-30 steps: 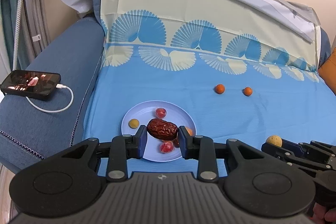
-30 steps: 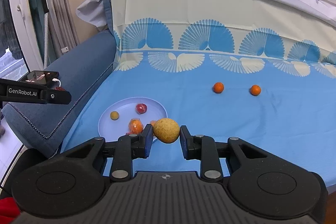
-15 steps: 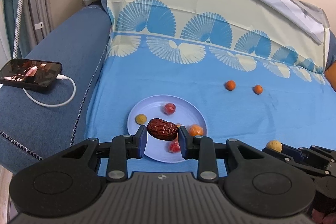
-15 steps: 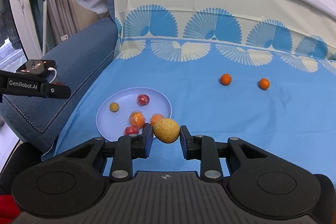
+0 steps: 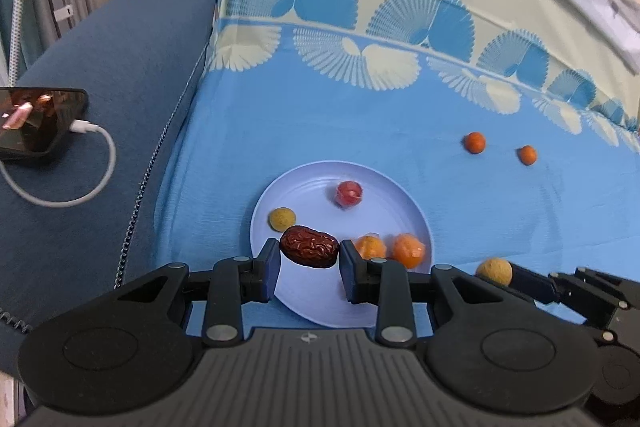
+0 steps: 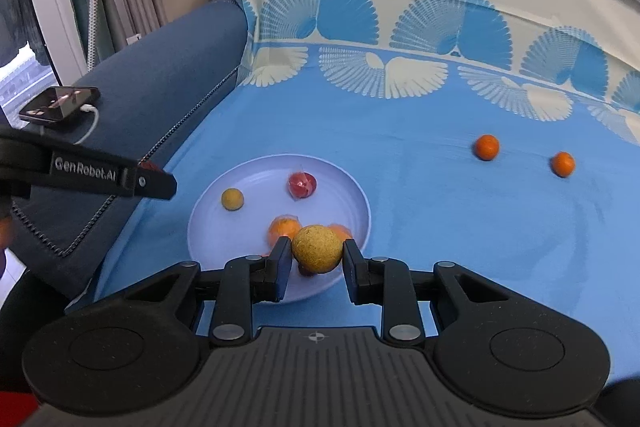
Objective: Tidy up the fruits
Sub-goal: 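Open both tools to drop the date and yellow fruit onto the plate, then withdraw both open tools from the plate toward the two mandarins, then grasp a mandarin with the left tool while the right tool grasps the other mandarin, then carry both mandarins in the left and right tools over the plate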
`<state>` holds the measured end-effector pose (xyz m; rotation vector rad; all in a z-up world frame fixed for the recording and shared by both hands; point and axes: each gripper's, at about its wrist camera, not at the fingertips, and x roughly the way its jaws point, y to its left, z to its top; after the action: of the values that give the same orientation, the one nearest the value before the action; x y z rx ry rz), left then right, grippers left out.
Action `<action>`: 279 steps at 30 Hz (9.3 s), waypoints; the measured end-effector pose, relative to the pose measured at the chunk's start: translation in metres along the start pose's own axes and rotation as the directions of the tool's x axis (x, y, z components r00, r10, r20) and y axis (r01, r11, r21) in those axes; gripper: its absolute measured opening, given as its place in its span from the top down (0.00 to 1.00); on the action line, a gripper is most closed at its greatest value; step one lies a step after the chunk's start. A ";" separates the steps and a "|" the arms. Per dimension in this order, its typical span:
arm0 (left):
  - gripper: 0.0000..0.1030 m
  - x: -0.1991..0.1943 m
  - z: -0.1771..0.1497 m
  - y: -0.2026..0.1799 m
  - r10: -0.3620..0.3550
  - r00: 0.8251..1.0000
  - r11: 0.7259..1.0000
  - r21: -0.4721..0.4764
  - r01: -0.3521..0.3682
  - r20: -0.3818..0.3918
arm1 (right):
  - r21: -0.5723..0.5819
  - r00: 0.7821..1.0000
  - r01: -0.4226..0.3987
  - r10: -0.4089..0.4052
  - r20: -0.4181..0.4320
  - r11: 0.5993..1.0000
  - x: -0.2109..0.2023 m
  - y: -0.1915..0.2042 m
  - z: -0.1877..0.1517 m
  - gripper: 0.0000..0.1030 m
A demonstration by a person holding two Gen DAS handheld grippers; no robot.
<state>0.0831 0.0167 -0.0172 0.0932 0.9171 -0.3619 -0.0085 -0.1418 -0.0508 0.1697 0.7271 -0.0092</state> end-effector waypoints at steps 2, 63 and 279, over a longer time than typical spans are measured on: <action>0.66 0.013 0.003 0.002 0.006 1.000 1.000 0.006 -0.006 -0.020 | -0.010 1.000 0.002 -0.002 -0.008 1.000 0.015 -0.001 0.004 0.72; 0.00 -0.113 -0.057 -0.044 0.037 0.994 0.998 0.047 -0.042 0.103 | -0.057 0.963 0.138 -0.121 0.241 0.989 -0.145 0.013 -0.035 0.01; 0.65 0.038 0.033 0.001 0.080 0.992 0.996 0.050 -0.075 -0.098 | -0.105 0.999 -0.039 0.038 -0.005 0.994 0.020 0.002 0.015 0.65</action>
<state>0.1296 0.0001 -0.0276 0.1904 1.0012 -0.3087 0.0166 -0.1415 -0.0530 0.0832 0.7254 0.0660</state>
